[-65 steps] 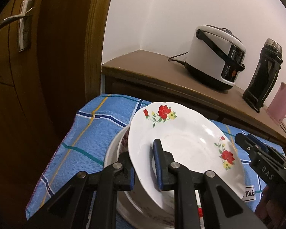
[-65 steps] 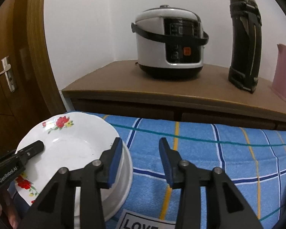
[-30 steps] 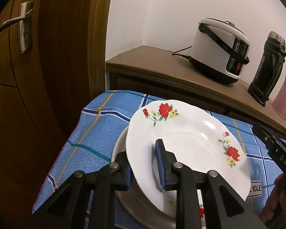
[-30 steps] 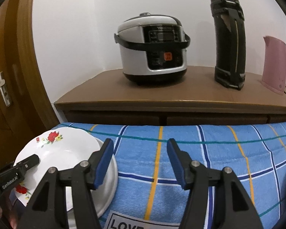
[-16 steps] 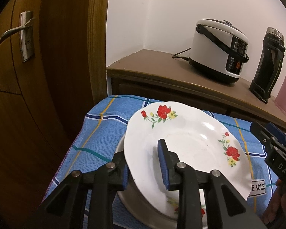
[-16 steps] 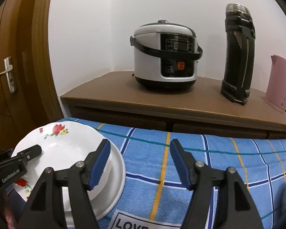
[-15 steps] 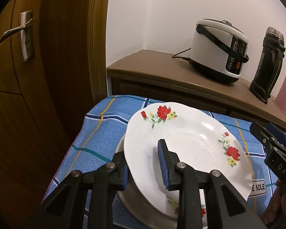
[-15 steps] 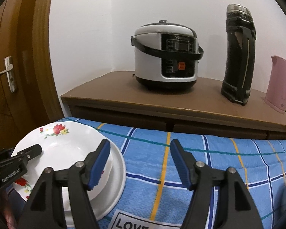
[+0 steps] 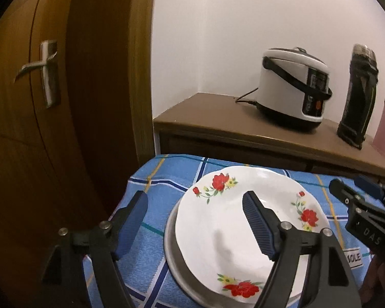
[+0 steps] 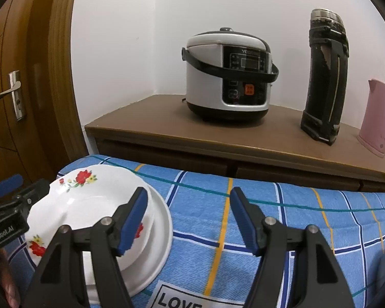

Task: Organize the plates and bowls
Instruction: 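Open the left tool to release the red-flower plate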

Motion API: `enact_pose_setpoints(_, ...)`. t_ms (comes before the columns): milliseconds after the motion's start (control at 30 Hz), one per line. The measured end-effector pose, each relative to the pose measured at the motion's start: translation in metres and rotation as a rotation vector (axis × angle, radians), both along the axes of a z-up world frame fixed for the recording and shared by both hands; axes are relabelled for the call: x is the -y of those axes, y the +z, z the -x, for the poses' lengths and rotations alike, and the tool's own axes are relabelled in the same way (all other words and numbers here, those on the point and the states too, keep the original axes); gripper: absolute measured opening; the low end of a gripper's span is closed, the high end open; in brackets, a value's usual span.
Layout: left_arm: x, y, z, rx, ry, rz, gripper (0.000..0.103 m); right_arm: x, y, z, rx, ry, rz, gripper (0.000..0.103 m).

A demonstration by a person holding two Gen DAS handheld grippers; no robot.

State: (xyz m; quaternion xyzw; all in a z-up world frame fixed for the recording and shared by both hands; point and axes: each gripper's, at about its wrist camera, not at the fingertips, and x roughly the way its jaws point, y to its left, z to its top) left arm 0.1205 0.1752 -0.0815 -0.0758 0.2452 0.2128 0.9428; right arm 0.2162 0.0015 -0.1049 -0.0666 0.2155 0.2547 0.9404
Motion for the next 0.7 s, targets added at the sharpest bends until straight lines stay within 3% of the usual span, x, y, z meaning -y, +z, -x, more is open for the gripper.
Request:
enact_pose_setpoints(167, -0.008, -0.002, -0.003, -0.011, 0.010, 0.028, 0.079, 0.000, 0.000, 0.000, 0.001, 0.000, 0.001, 0.068)
enact_pose_setpoints(433, -0.030, -0.013, -0.007, -0.062, 0.065, 0.148, 0.079, -0.003, 0.001, 0.004, 0.022, 0.002, 0.017, 0.070)
enact_pose_setpoints(700, -0.030, -0.016, -0.008, -0.073, 0.078, 0.165, 0.079, -0.006, 0.002, 0.009, 0.055, 0.004, 0.028, 0.072)
